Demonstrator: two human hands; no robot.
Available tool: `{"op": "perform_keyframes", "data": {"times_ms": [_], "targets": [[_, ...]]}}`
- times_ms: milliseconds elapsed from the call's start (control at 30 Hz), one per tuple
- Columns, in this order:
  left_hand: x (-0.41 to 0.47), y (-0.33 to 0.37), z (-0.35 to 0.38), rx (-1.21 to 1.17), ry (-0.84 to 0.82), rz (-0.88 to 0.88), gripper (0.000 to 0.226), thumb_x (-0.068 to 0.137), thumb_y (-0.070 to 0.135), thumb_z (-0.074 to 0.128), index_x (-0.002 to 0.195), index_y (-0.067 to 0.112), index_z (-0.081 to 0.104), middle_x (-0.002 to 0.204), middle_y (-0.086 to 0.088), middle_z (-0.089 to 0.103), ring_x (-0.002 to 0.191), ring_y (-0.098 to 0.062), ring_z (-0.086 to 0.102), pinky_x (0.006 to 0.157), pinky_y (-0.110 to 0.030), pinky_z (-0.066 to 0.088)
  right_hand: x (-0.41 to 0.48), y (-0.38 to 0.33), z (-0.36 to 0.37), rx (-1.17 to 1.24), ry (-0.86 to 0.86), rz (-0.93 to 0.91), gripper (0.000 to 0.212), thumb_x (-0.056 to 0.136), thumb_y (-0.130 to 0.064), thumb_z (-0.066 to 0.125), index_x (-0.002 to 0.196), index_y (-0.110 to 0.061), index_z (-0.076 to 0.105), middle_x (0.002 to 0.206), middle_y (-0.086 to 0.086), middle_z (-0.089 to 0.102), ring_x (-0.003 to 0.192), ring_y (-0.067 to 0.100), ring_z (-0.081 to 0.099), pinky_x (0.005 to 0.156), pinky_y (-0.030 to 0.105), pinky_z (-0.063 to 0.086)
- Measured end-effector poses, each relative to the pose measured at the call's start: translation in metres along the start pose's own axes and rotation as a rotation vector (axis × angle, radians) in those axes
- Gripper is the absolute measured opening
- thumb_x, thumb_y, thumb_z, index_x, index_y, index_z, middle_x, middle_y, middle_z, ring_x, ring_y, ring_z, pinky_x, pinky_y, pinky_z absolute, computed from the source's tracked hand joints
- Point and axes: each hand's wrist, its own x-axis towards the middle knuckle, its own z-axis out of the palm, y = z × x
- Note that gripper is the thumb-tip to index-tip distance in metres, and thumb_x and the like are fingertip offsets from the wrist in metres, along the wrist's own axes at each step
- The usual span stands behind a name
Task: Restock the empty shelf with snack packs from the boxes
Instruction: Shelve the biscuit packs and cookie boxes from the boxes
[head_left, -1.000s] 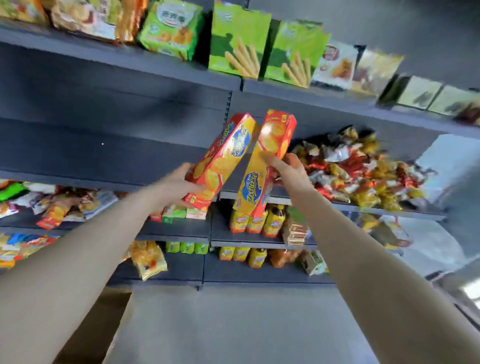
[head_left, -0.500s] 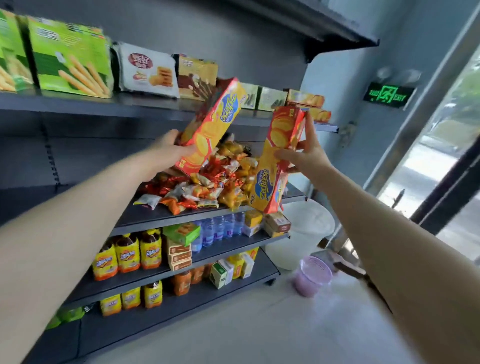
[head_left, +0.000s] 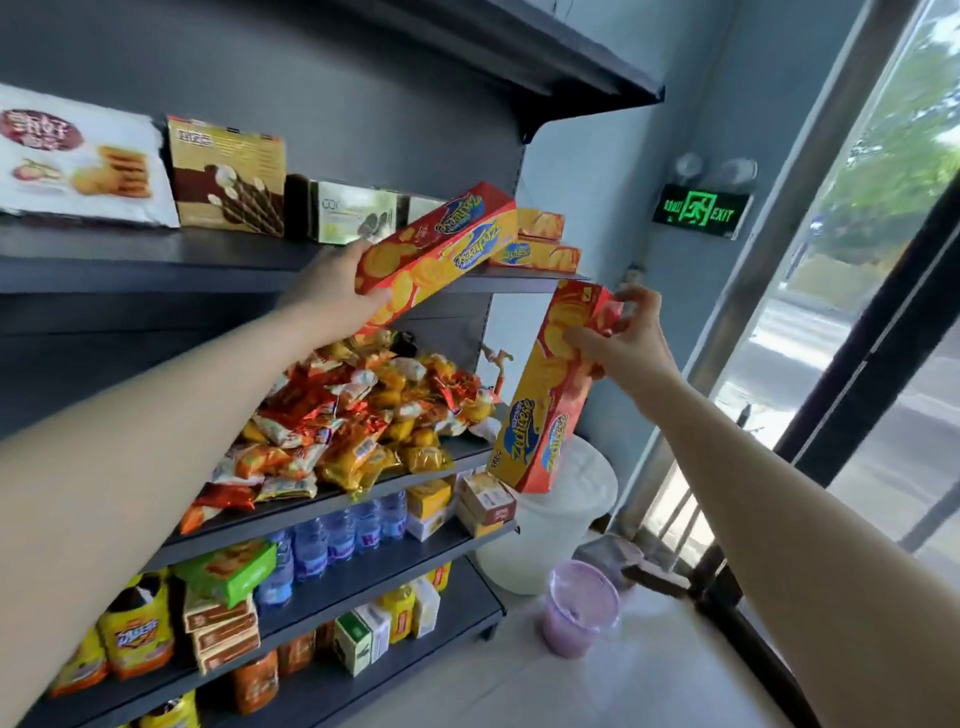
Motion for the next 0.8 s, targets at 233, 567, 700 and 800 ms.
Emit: {"op": "perform_keyframes", "data": {"times_ms": [233, 567, 700, 800], "targets": [[0.116, 0.016, 0.042, 0.145, 0.042, 0.057, 0.065, 0.095, 0.05, 0.051, 0.153, 0.027, 0.029, 0.144, -0.013, 0.043, 0.13, -0.037, 0.044, 0.102, -0.048, 0.044, 0.122, 0.023, -0.015, 0.084, 0.06, -0.014, 0.053, 0.067, -0.033, 0.076, 0.108, -0.044, 0.044, 0.107, 0.01, 0.069, 0.076, 0.025, 0.069, 0.065, 0.045, 0.062], [0.231, 0.035, 0.083, 0.176, 0.168, -0.025, 0.063, 0.099, 0.055, 0.041, 0.154, 0.026, 0.03, 0.153, -0.008, 0.037, 0.139, -0.032, 0.036, 0.109, -0.048, 0.036, 0.29, 0.063, -0.006, 0.523, 0.132, 0.035, 0.058, 0.083, -0.028, 0.07, 0.13, -0.022, 0.037, 0.117, 0.013, 0.065, 0.081, 0.026, 0.072, 0.063, 0.035, 0.06], [0.255, 0.04, 0.096, 0.176, 0.244, -0.065, 0.062, 0.099, 0.053, 0.043, 0.153, 0.025, 0.032, 0.149, -0.01, 0.041, 0.136, -0.033, 0.04, 0.109, -0.046, 0.037, 0.346, 0.083, 0.002, 0.666, 0.033, 0.059, 0.056, 0.083, -0.022, 0.07, 0.128, -0.019, 0.037, 0.091, 0.012, 0.061, 0.069, 0.027, 0.065, 0.073, 0.045, 0.062], [0.27, 0.048, 0.104, 0.188, 0.285, -0.085, 0.061, 0.099, 0.052, 0.043, 0.153, 0.024, 0.033, 0.147, -0.01, 0.043, 0.135, -0.032, 0.041, 0.109, -0.043, 0.036, 0.384, 0.115, 0.005, 0.75, -0.154, 0.078, 0.051, 0.09, -0.009, 0.063, 0.131, -0.025, 0.038, 0.077, 0.011, 0.06, 0.069, 0.029, 0.061, 0.08, 0.048, 0.06]]}}
